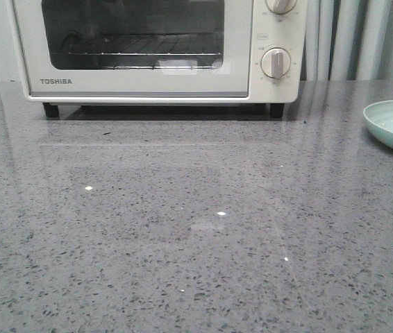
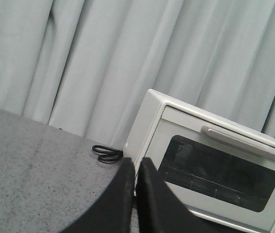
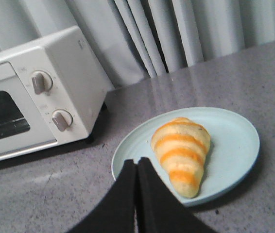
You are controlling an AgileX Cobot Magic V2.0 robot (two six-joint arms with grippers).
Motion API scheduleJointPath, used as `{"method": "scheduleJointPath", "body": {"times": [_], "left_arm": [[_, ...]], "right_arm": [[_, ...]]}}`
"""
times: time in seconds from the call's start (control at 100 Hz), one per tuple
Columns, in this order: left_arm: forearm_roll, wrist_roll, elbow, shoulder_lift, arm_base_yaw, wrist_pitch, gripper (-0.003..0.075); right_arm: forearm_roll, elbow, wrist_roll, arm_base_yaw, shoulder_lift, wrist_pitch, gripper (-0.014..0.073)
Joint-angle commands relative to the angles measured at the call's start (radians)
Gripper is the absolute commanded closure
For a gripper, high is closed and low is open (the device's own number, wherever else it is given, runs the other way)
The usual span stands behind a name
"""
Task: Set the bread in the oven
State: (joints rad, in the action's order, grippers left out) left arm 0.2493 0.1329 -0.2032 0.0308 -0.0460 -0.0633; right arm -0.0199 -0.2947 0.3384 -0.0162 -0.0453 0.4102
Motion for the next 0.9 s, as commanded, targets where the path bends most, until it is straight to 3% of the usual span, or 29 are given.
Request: {"method": "scheduleJointPath", "body": {"times": [0.0, 0.2, 0.54, 0.68, 0.89], "left_arm": [[-0.053, -0.002, -0.101, 0.064, -0.006, 0.009, 0.0742], [-0.077, -0.012, -0.256, 0.184, -0.006, -0.085, 0.0742], [-0.075, -0.061, -0.419, 0.353, -0.039, -0.083, 0.0741], [-0.070, -0.093, -0.454, 0.435, -0.147, -0.062, 0.0741], [-0.079, -0.106, -0.517, 0.589, -0.386, 0.054, 0.0741]], "right_arm": [[0.010, -0.067, 0.000, -0.006, -0.057, 0.011, 0.0658], [0.057, -0.142, -0.012, -0.006, -0.136, 0.109, 0.0659], [0.065, -0.290, -0.030, -0.006, -0.253, 0.274, 0.0659], [0.093, -0.345, -0.070, -0.006, -0.302, 0.323, 0.0659], [0.190, -0.416, -0.159, -0.006, -0.380, 0.398, 0.0659]]}}
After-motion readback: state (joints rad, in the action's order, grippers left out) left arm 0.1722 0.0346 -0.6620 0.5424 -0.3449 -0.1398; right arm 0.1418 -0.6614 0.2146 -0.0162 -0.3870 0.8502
